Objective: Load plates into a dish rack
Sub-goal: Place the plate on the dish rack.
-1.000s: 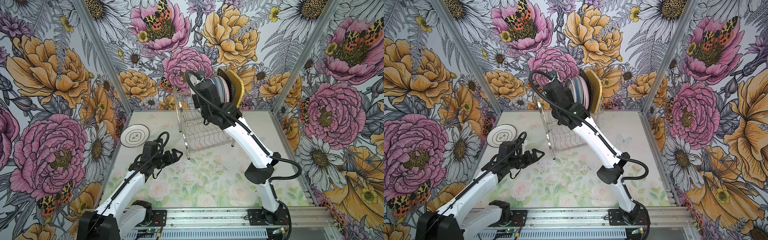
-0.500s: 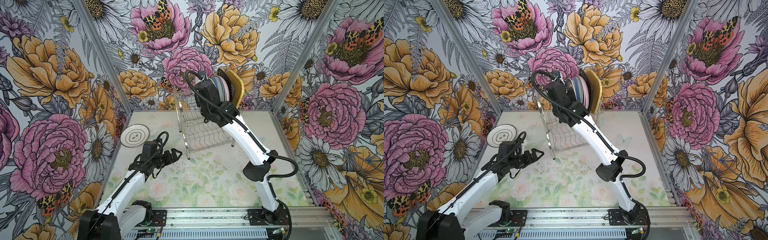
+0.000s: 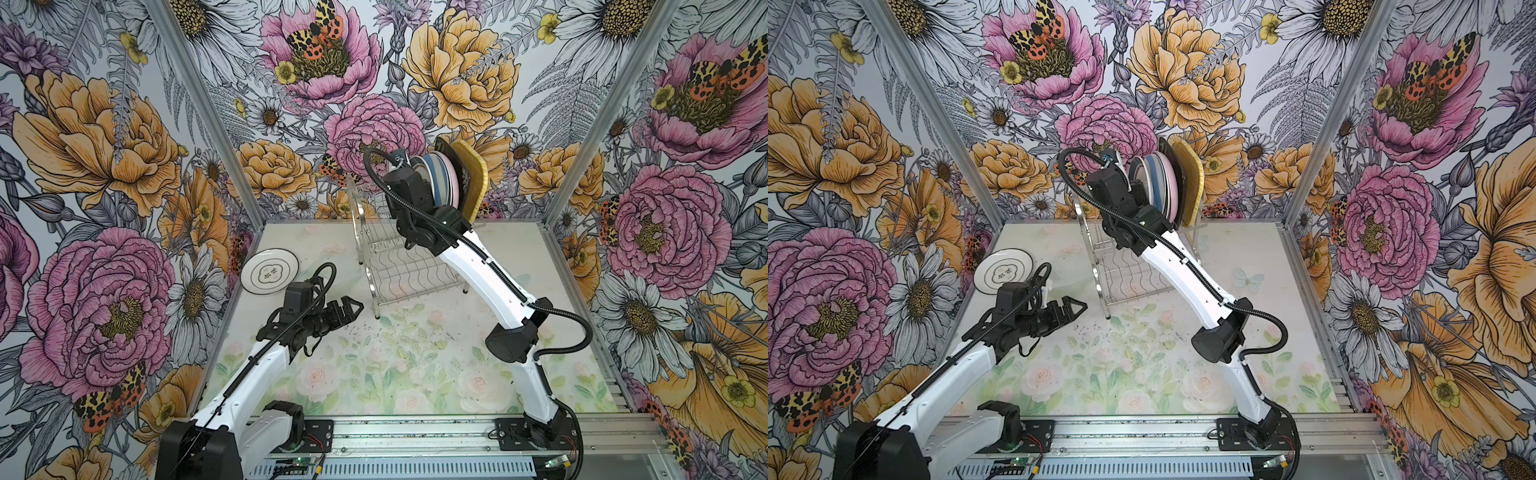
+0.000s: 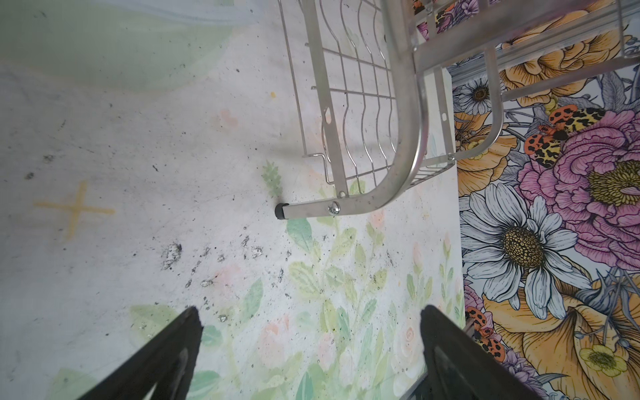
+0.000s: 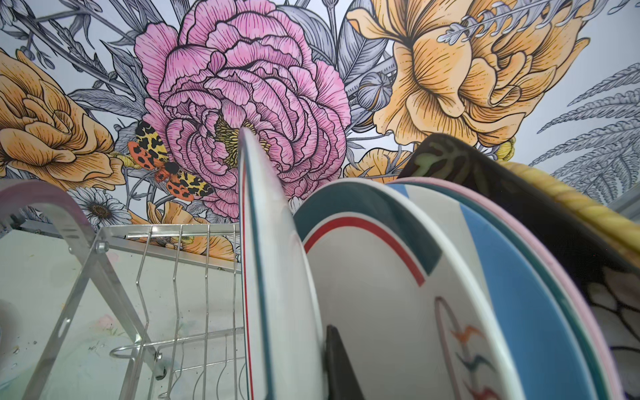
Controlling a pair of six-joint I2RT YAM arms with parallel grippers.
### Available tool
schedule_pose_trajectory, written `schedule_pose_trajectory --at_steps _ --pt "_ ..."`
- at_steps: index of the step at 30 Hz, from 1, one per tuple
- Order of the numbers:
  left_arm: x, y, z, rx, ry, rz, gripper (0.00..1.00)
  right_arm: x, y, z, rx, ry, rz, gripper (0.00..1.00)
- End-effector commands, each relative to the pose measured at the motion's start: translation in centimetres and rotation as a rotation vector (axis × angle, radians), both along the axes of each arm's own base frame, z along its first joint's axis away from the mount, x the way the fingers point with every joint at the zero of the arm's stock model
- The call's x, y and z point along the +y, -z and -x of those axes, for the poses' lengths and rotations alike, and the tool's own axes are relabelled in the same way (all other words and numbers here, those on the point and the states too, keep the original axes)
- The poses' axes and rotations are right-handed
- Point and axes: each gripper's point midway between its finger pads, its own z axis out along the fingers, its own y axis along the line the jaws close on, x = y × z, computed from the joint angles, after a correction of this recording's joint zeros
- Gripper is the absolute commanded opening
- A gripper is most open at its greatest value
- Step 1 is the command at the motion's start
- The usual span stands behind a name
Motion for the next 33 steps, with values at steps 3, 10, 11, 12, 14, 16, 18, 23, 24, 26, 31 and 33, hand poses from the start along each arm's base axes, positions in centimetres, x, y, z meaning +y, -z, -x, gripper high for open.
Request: schedule_pose_trajectory --at_steps 3,10,11,12,14,16,18,23,24,26,31,33 --pt "0.2 0.0 -0.1 -0.015 0.010 -0.009 0.99 -0.7 -1.3 0.1 -0.028 0.010 -0.049 0.00" --pt "0.3 -0.2 -0.1 -0.019 0.006 -0.011 0.99 -1.0 -1.6 0.5 -0.029 0.007 -0.052 0.18" --pt "0.3 -0.3 0.0 -0.021 0.007 -0.010 0.99 -0.9 -1.7 0.6 -0.029 0.005 -0.052 0.20" --pt "0.3 -0.3 0.0 -0.021 0.005 -0.010 0.99 -1.1 -1.9 0.7 -0.031 0.005 -0.053 0.21" --pt "0.4 -0.4 0.0 -0.022 0.003 -0.011 0.99 -1.2 -2.1 0.9 -0.033 0.004 -0.055 0.23" --pt "0.4 -0.4 0.0 -0.023 0.002 -0.012 0.99 -1.3 -2.2 1.0 -0.032 0.002 -0.055 0.25" --pt "0.4 -0.5 0.0 -0.024 0.002 -0.012 0.99 -1.4 -2.3 1.2 -0.032 0.003 -0.054 0.27" --pt "0.4 -0.7 0.1 -0.026 0.000 -0.009 0.99 -1.7 -2.7 1.7 -0.032 0.000 -0.055 0.36" --pt "0.5 -0.7 0.2 -0.026 -0.002 -0.009 0.99 -1.8 -2.7 1.8 -0.031 -0.003 -0.055 0.38" --pt "0.5 -0.9 0.2 -0.029 -0.005 -0.011 0.99 -1.7 -3.0 2.2 -0.033 -0.009 -0.060 0.43" --pt "0.8 -0.9 0.2 -0.027 -0.018 -0.024 0.99 -1.8 -3.7 3.0 -0.039 -0.022 -0.065 0.50" --pt "1.1 -0.9 0.1 -0.028 -0.031 -0.030 0.99 -1.9 -4.0 3.4 -0.041 -0.028 -0.068 0.56"
